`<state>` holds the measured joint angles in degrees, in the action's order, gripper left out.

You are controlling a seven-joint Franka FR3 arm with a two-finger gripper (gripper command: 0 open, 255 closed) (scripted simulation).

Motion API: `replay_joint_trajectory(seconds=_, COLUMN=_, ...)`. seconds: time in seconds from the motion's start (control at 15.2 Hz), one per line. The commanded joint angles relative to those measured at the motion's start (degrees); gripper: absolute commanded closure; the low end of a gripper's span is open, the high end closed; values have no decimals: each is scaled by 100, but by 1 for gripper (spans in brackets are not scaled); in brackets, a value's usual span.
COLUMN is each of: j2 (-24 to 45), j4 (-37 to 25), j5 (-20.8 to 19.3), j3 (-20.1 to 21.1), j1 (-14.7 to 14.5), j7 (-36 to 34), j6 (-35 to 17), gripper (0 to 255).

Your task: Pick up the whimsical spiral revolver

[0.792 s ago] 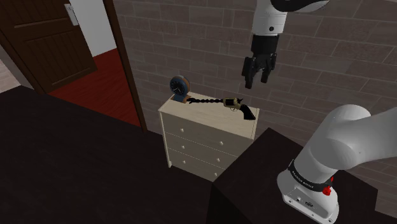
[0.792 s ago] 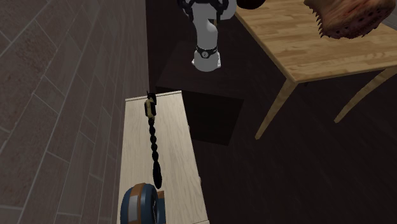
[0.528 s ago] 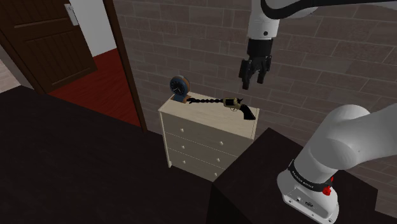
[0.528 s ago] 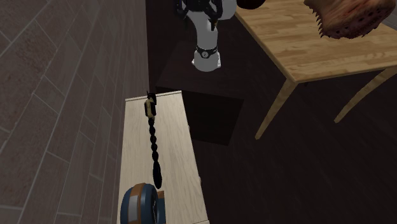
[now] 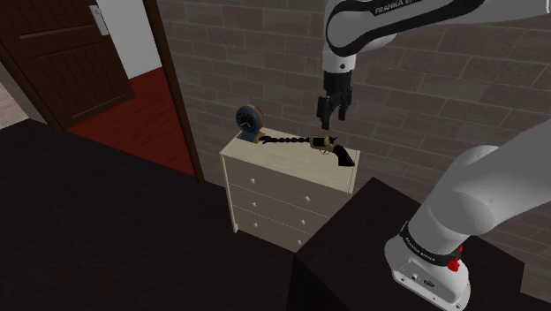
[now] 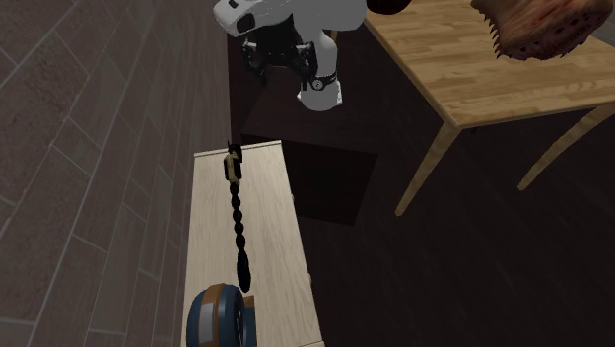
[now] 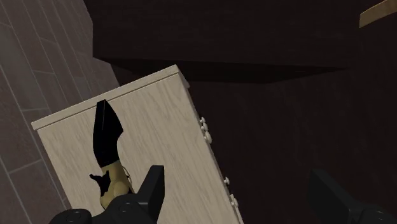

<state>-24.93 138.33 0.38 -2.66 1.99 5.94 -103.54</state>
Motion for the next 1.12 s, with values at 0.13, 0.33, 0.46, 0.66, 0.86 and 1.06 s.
replay_joint_trajectory(seconds=0.13, j2=878, j4=-359, j5=-175, j3=-92, j1=17, j7=344, j6=-478, gripper=0)
replay_joint_trajectory(seconds=0.33, j2=1552, j4=-684, j5=-289, j3=-153, j1=38, j7=591, j6=-800, gripper=0)
replay_joint_trajectory(seconds=0.46, j2=2005, j4=-937, j5=-356, j3=-184, j1=54, j7=746, j6=-984, gripper=0)
replay_joint_trajectory(seconds=0.66, j2=2685, j4=-1370, j5=-447, j3=-217, j1=80, j7=964, j6=-1213, gripper=0)
replay_joint_trajectory(seconds=0.86, j2=3365, j4=-1866, j5=-532, j3=-234, j1=110, j7=1167, j6=-1383, gripper=0)
replay_joint_trajectory(seconds=1.06, j2=4046, j4=-2428, j5=-612, j3=-240, j1=140, j7=1356, j6=-1493, gripper=0)
